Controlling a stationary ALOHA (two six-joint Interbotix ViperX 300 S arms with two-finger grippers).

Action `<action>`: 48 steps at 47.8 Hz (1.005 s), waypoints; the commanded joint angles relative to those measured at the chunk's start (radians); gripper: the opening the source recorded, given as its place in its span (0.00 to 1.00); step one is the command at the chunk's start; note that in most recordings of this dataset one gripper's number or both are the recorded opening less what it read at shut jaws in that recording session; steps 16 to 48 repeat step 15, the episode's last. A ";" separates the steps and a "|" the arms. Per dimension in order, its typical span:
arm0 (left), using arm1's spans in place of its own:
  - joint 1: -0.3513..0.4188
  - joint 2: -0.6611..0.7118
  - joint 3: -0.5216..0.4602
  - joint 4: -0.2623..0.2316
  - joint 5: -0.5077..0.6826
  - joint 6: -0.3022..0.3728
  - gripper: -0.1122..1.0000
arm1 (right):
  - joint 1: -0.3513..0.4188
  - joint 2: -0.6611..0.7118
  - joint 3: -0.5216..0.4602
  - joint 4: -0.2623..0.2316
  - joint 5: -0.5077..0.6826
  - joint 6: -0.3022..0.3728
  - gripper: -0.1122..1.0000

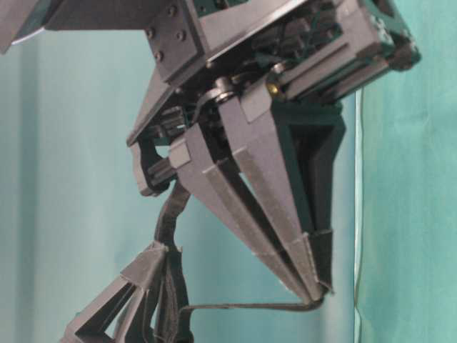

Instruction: Peel off the Velcro with your right arm.

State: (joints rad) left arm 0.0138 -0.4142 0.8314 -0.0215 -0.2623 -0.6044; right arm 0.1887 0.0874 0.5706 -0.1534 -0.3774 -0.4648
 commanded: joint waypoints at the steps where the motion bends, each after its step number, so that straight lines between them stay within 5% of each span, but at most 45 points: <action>1: 0.011 -0.006 -0.014 -0.002 -0.018 0.002 0.19 | 0.028 -0.014 -0.014 -0.003 0.000 -0.002 0.02; 48: 0.011 -0.006 -0.012 -0.002 -0.018 0.002 0.19 | 0.028 -0.014 -0.012 0.002 0.000 0.000 0.02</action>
